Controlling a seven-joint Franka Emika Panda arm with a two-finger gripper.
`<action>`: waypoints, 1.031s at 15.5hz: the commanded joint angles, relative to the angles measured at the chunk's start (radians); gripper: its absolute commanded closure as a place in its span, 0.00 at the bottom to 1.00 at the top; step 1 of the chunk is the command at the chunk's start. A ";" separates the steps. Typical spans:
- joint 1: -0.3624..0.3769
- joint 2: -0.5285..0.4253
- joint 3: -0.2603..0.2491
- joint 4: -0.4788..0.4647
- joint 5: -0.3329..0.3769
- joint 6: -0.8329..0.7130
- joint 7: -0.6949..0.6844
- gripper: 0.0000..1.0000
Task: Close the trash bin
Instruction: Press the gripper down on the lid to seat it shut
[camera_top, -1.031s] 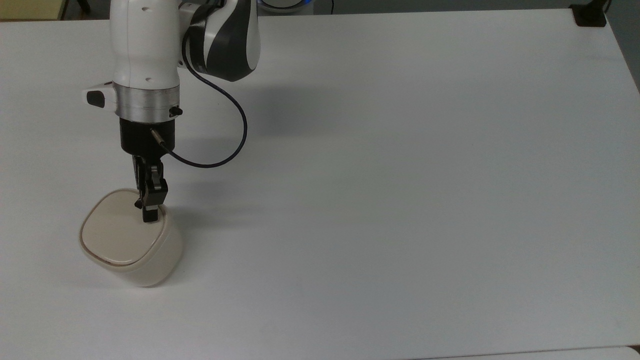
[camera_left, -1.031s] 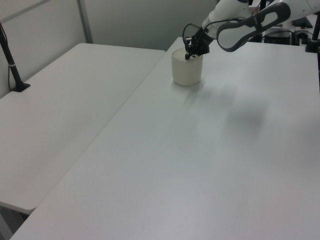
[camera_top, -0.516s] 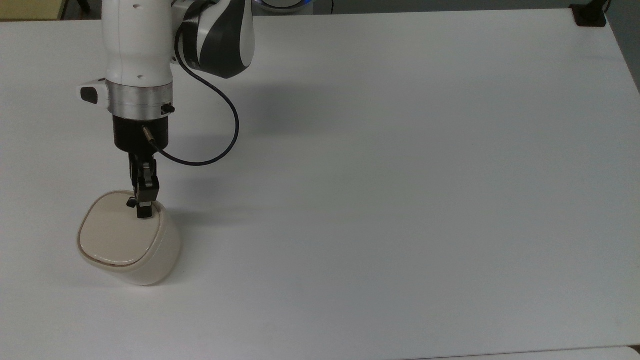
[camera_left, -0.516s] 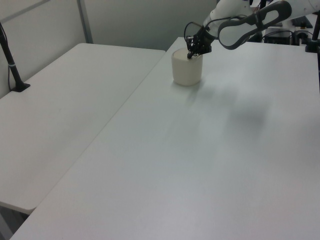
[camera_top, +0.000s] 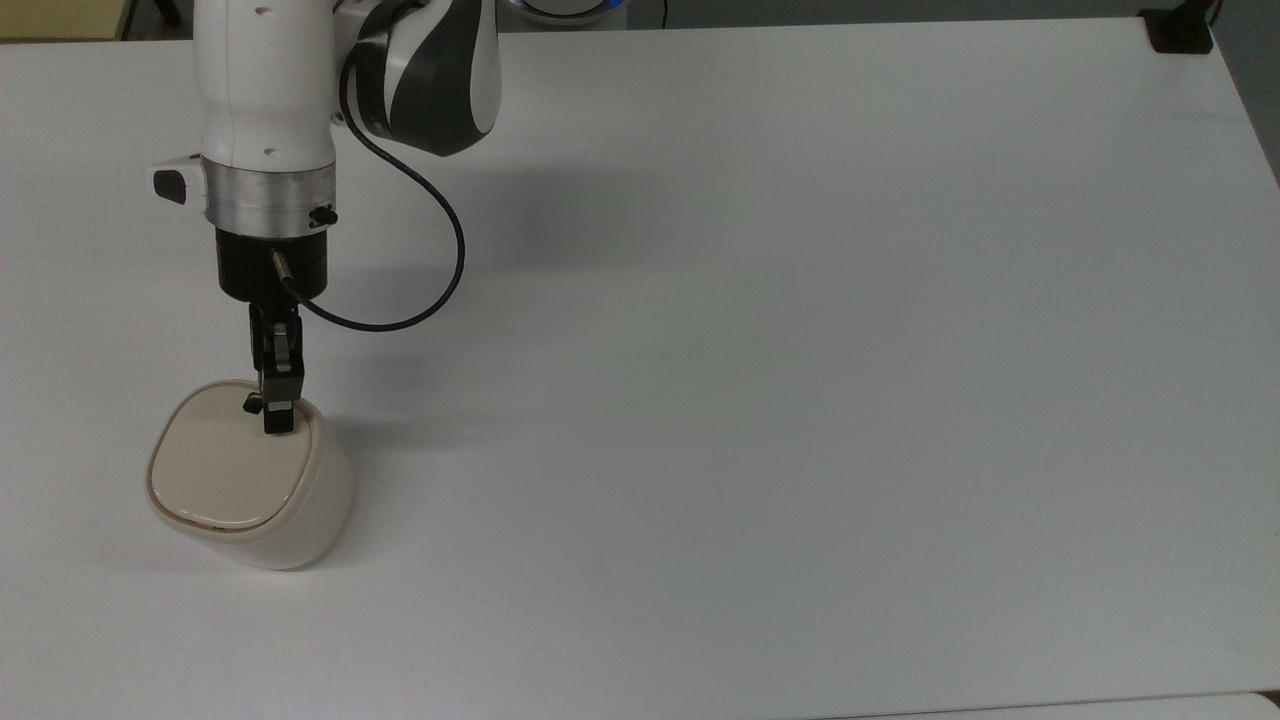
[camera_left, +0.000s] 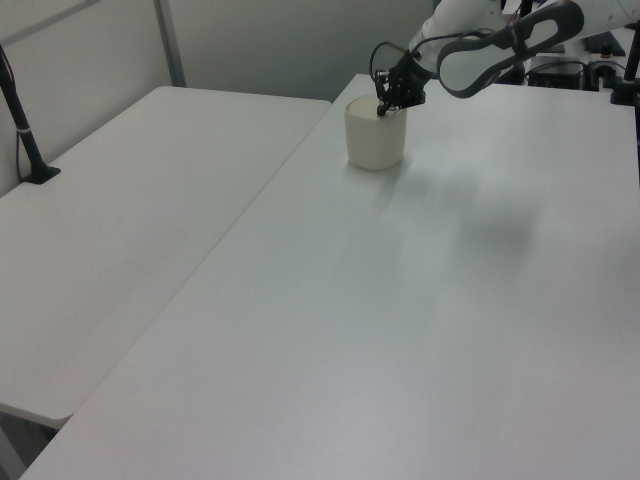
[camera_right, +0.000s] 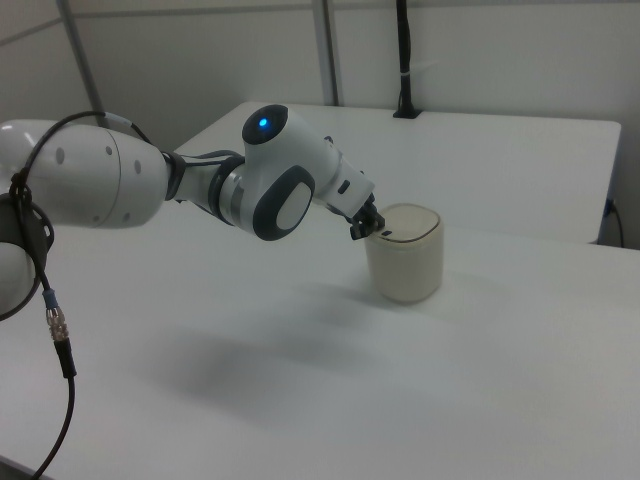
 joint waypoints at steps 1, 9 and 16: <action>-0.011 -0.003 0.004 -0.054 -0.001 -0.045 0.026 1.00; -0.031 -0.046 0.004 -0.020 0.003 -0.062 0.070 1.00; -0.065 -0.027 0.004 -0.003 -0.004 -0.056 0.063 1.00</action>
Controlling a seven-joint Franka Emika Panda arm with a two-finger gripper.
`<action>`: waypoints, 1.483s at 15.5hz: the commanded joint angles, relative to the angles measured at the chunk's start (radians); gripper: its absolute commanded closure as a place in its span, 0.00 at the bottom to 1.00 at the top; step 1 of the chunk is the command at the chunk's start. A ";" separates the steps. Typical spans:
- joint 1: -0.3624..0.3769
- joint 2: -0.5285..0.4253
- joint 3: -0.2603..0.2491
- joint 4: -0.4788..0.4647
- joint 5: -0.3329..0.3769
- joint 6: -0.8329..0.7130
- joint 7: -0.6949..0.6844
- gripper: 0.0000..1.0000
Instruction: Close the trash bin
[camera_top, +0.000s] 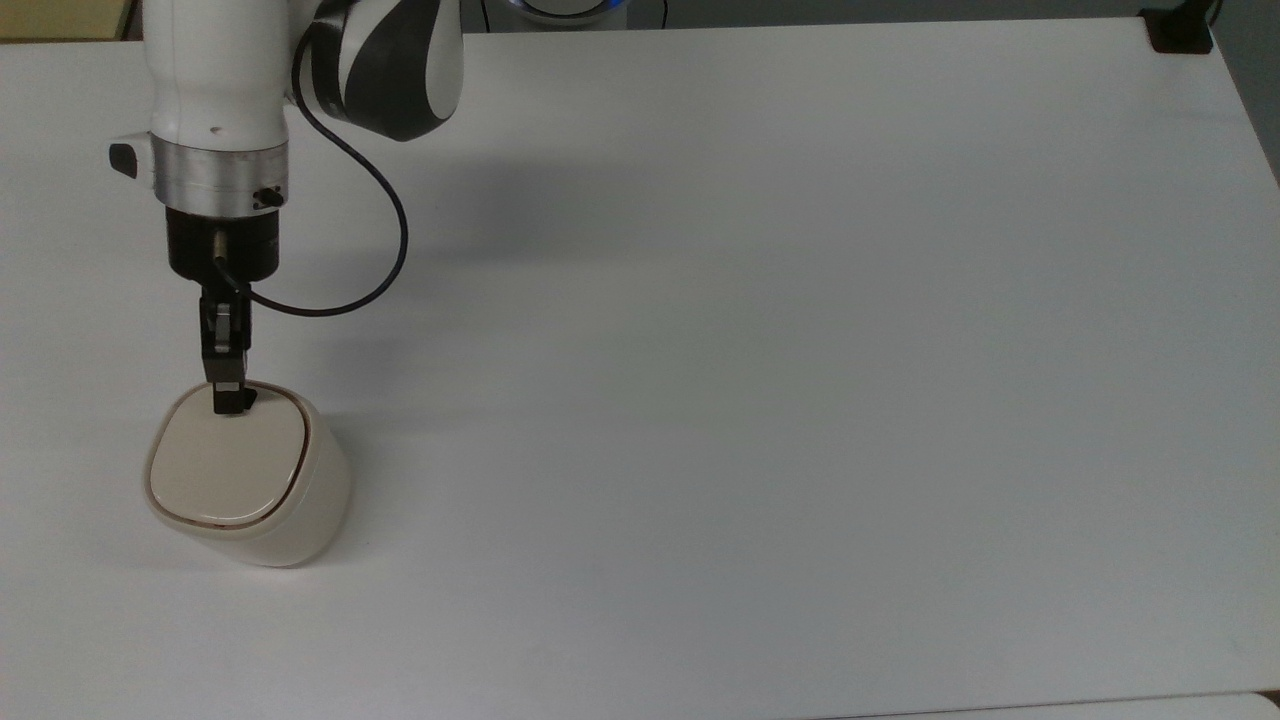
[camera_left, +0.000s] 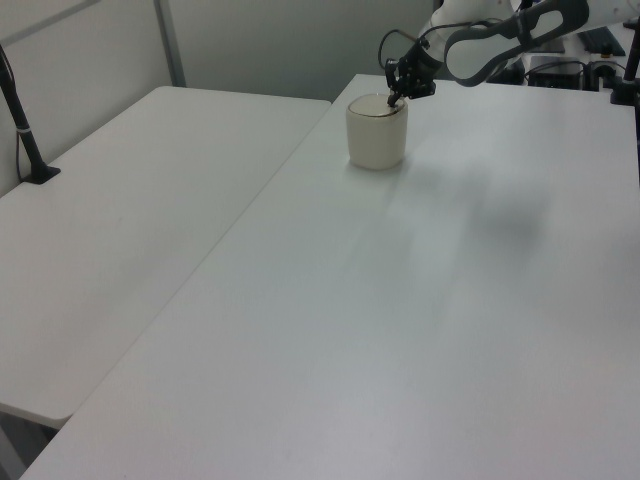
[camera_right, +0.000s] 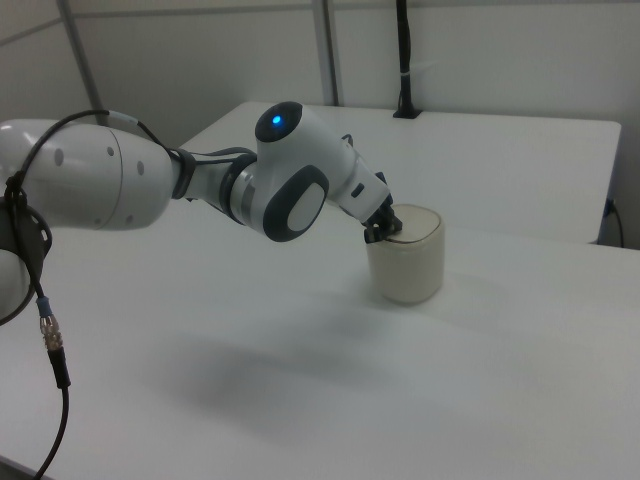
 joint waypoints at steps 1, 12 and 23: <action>-0.013 -0.009 0.004 -0.007 -0.007 -0.031 0.008 1.00; -0.012 -0.010 0.026 -0.016 -0.014 -0.041 -0.024 1.00; 0.002 -0.355 0.104 -0.019 0.008 -0.588 -0.108 0.46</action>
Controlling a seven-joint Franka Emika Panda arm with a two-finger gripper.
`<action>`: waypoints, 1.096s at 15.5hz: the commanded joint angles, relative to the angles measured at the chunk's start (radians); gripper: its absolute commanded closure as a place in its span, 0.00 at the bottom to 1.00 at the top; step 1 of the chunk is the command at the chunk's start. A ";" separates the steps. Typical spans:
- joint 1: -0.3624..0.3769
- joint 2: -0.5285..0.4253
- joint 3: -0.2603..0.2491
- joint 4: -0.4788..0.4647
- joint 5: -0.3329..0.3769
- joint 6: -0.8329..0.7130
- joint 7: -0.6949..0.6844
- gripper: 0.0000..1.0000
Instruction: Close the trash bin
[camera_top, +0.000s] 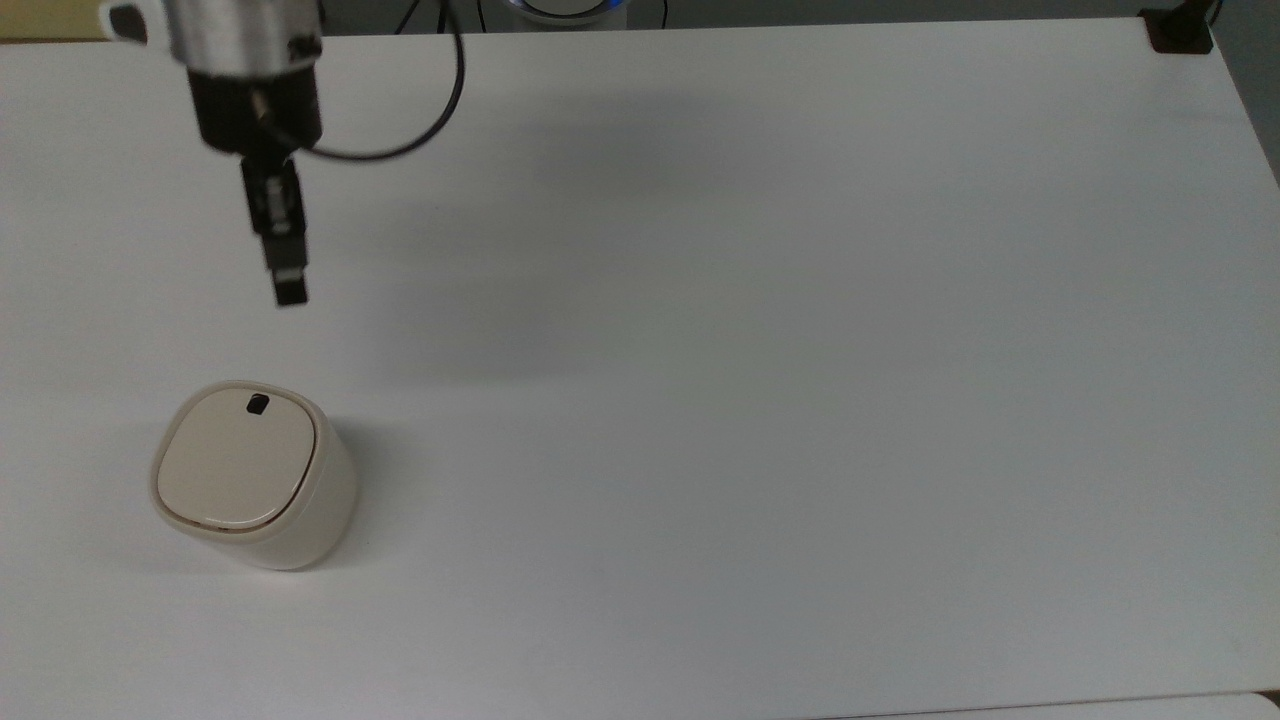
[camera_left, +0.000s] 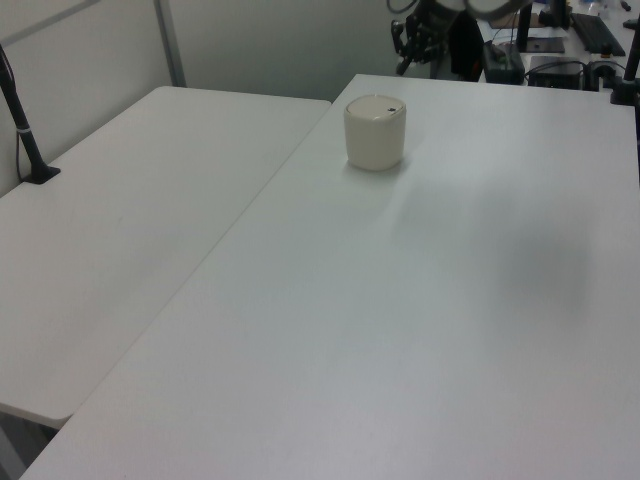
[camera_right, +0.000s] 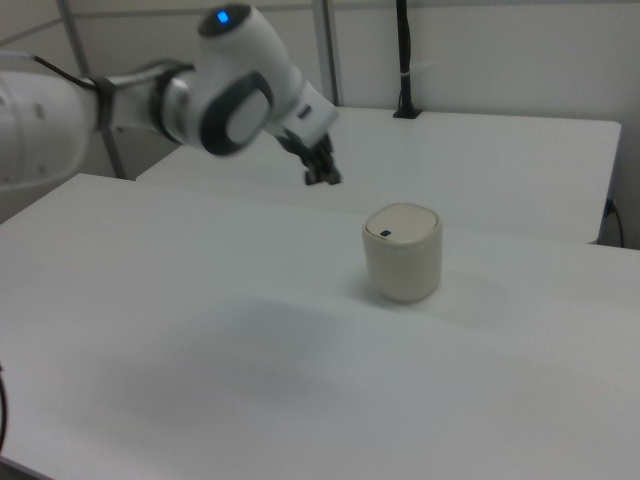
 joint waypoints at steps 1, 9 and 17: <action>0.016 -0.137 0.017 -0.042 0.018 -0.213 -0.065 0.26; 0.174 -0.286 0.018 -0.075 0.015 -0.539 -0.313 0.00; 0.188 -0.271 0.010 -0.033 -0.041 -0.631 -0.791 0.00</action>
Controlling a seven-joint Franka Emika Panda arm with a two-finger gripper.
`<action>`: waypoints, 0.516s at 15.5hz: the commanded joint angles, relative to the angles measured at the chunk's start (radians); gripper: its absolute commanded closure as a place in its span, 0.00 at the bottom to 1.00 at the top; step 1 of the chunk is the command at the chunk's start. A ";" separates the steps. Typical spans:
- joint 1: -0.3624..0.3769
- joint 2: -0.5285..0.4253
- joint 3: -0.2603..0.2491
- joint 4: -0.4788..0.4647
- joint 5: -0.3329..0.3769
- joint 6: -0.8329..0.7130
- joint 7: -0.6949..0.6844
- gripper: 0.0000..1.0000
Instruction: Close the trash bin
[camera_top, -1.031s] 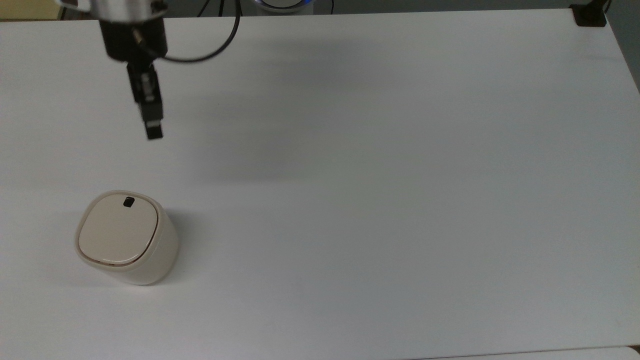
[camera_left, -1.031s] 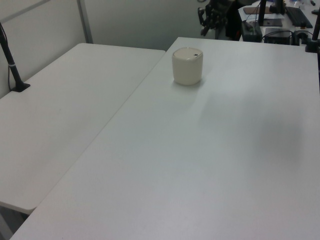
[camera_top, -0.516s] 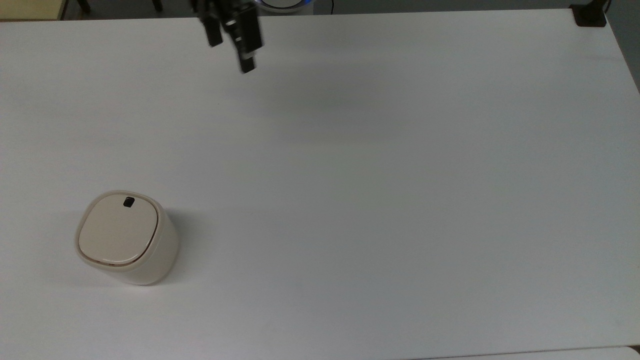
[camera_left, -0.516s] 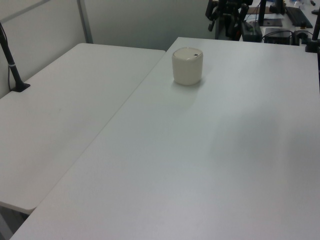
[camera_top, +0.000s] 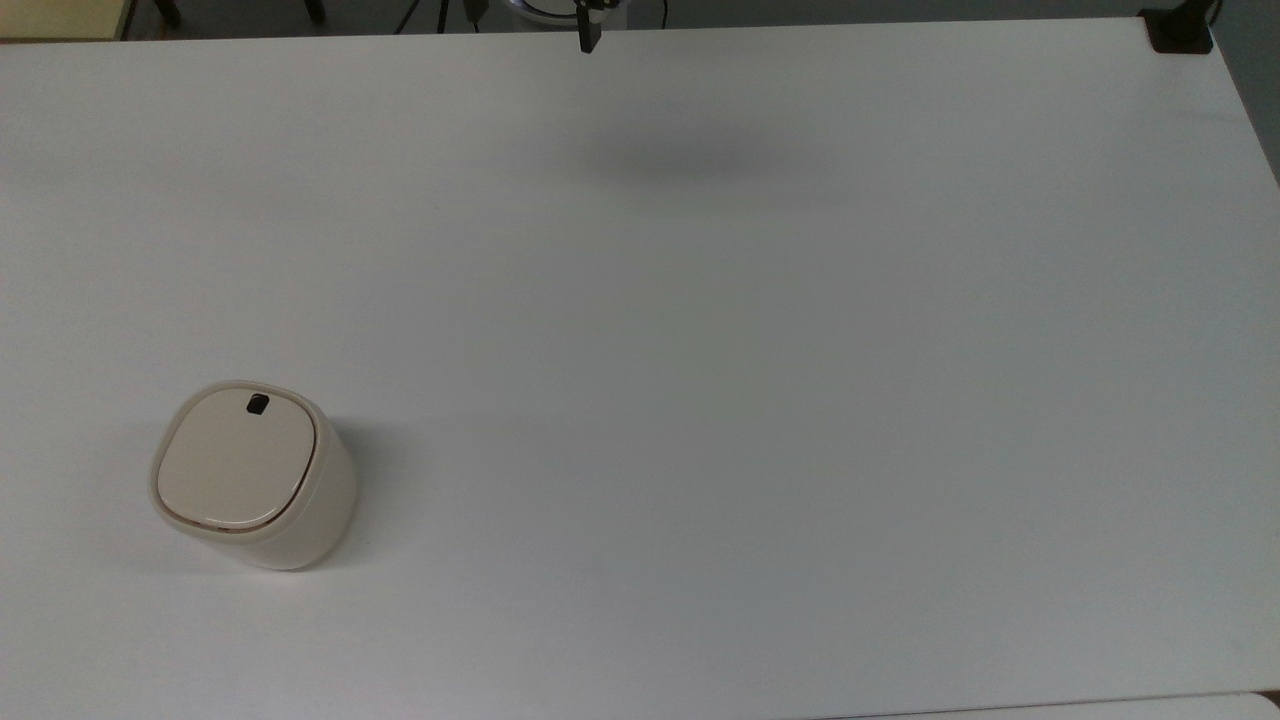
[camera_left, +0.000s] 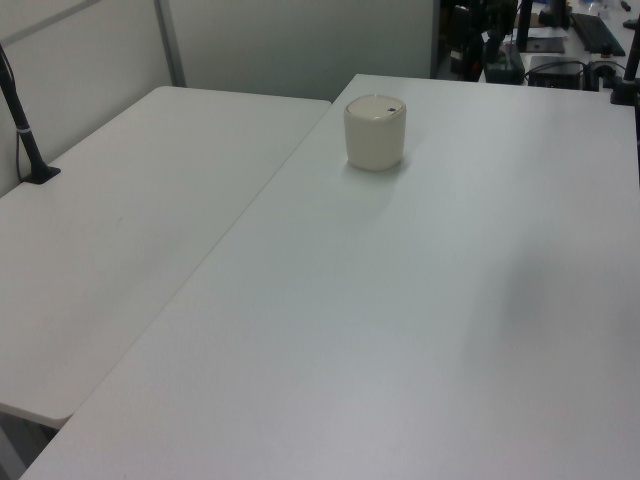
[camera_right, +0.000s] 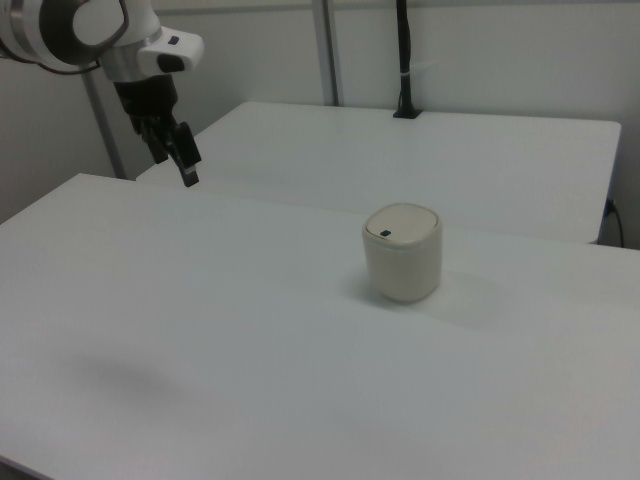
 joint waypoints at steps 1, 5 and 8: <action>-0.004 0.027 -0.015 0.017 -0.052 -0.004 -0.278 0.00; -0.021 0.041 -0.015 0.029 -0.053 0.001 -0.401 0.00; -0.024 0.036 -0.015 0.029 -0.053 -0.010 -0.431 0.00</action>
